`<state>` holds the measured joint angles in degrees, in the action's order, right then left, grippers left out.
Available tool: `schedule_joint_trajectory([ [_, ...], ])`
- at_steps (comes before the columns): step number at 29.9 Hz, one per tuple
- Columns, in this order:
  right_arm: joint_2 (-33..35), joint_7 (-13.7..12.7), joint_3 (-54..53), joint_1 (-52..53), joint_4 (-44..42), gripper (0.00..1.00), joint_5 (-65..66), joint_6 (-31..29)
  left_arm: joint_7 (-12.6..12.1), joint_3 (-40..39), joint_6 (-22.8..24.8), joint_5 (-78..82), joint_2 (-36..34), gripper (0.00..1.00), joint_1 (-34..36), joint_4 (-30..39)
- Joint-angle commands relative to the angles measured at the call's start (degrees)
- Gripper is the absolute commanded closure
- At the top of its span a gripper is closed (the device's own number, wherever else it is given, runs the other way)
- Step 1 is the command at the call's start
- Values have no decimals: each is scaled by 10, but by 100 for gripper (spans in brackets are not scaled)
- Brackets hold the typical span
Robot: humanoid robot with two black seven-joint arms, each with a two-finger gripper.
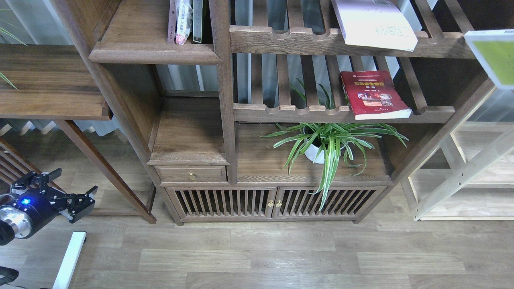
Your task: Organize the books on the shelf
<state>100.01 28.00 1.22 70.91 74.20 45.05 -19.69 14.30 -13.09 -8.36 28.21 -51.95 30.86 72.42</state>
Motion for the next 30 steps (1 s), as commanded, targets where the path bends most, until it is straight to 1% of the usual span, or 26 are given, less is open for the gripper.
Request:
schedule_joint_trajectory([
  [1,0,0,33,27,-9,98,0,-12,0,0,0,0,1,0,1,0],
  [10,0,0,101,35,-31,97,7,-15,0,0,1,0,4,0,1,0],
  [20,0,0,179,37,-73,97,36,2,0,3,0,4,25,0,0,0],
  [24,0,0,210,37,-86,97,37,16,0,6,-1,4,32,0,-1,0],
  [30,0,0,265,36,-96,97,37,58,2,9,-1,5,36,0,-5,0],
])
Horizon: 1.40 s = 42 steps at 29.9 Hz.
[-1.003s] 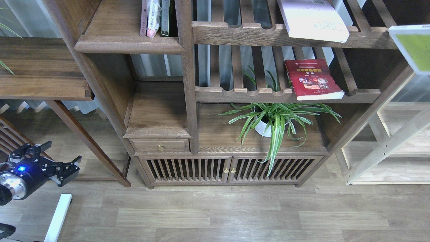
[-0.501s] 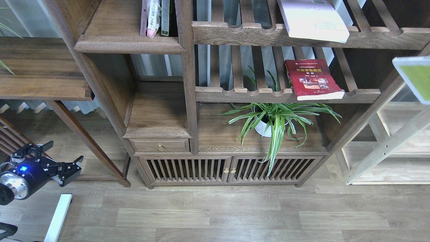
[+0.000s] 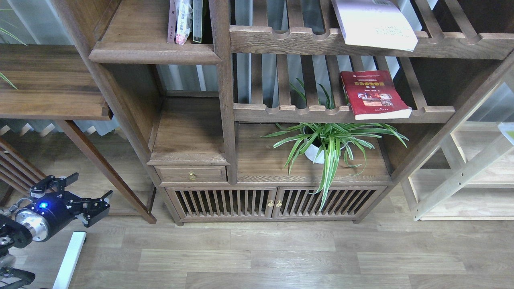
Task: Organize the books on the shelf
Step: 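Lower the held paperback with the right gripper toward the shelf center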
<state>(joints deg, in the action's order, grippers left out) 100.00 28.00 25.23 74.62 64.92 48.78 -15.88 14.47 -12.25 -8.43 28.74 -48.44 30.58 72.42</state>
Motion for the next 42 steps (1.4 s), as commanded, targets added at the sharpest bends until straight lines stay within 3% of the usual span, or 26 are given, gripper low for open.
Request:
schedule_joint_trajectory([
  [1,0,0,33,-1,-4,97,0,26,1,0,0,0,2,0,-2,0],
  [11,-8,0,98,-17,-6,97,-3,94,3,0,0,2,33,0,-3,-1],
  [23,-196,0,96,-142,-8,97,-19,228,2,3,1,25,67,0,-2,-16],
  [36,-340,0,95,-215,-8,97,-13,298,1,6,9,36,99,0,1,-18],
  [42,-400,0,96,-237,-7,97,-9,320,2,6,45,49,136,0,8,-44],
])
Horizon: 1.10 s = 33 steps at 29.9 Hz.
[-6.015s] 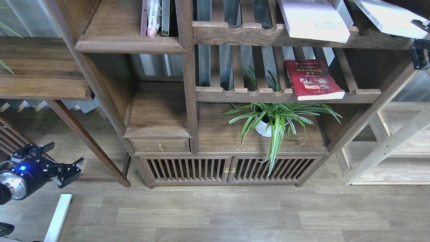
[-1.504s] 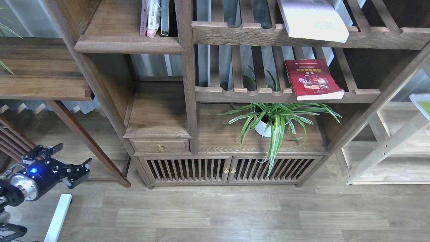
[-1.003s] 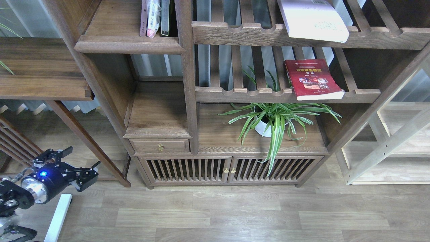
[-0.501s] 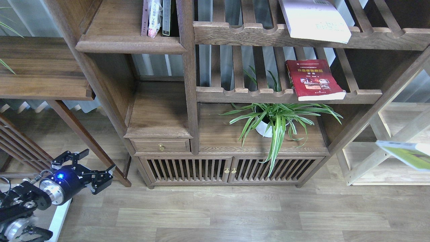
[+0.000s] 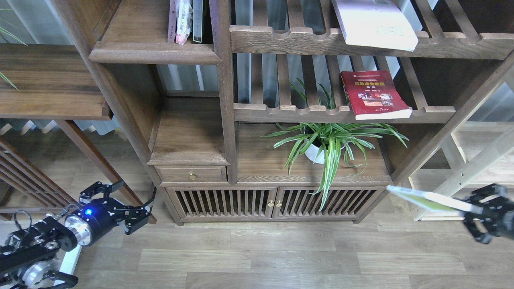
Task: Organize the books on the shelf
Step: 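Lower the held paperback with the right gripper toward the shelf center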
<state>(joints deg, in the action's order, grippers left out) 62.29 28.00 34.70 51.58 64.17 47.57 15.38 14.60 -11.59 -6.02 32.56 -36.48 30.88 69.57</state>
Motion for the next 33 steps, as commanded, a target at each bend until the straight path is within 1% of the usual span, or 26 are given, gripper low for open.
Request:
schedule_joint_trajectory([
  [1,-32,0,1,-9,1,97,4,10,1,-1,38,28,22,0,11,-25],
  [4,-53,0,4,-9,1,97,10,16,2,-2,93,57,37,0,30,-43],
  [6,-67,0,5,-9,0,97,17,17,2,-2,113,61,48,0,42,-51],
  [8,-81,0,7,-9,0,97,25,18,0,0,120,64,54,0,54,-59],
  [11,-103,0,8,-9,0,97,33,18,-7,3,152,81,72,1,77,-69],
  [14,-127,0,9,-7,-1,97,36,18,-10,28,181,109,83,1,106,-73],
  [20,-163,0,10,-3,-9,96,40,18,-11,115,207,114,112,1,172,-85],
  [22,-170,0,10,1,-9,96,40,18,-12,126,221,114,127,1,184,-92],
  [24,-178,0,10,4,-8,96,39,18,-22,128,237,114,147,1,192,-102],
  [27,-196,0,10,8,-9,96,36,17,-48,128,264,115,176,1,201,-115],
  [29,-205,0,10,11,-9,96,33,17,-58,128,280,114,187,1,204,-118],
  [32,-215,0,10,17,-8,96,30,17,-79,128,311,114,200,1,215,-128],
  [33,-217,0,10,19,-8,96,28,17,-90,128,319,114,204,1,219,-131],
])
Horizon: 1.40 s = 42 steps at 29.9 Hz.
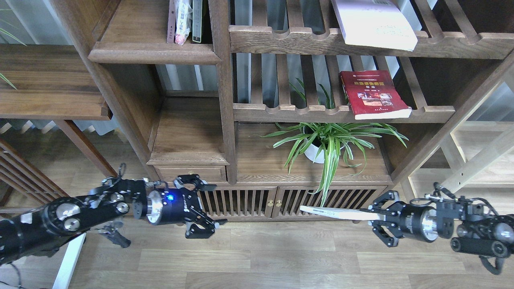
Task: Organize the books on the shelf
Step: 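Move the left gripper to the paperback and grasp its edge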
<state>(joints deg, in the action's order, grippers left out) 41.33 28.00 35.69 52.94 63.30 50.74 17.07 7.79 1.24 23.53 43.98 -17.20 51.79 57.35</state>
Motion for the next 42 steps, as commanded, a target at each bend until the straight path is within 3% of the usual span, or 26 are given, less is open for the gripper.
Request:
schedule_joint_trajectory([
  [1,-7,0,0,8,1,96,-4,0,-29,0,27,0,14,1,12,-10],
  [8,-29,0,0,20,1,96,-8,0,-60,11,43,1,36,1,48,-16],
  [16,-76,0,3,39,3,96,-26,-1,-59,69,44,3,56,1,88,-26],
  [27,-133,0,32,86,12,96,-52,0,-55,75,43,16,99,1,106,-77],
  [42,-153,0,34,145,54,96,-69,-5,-36,77,0,59,132,1,103,-115],
])
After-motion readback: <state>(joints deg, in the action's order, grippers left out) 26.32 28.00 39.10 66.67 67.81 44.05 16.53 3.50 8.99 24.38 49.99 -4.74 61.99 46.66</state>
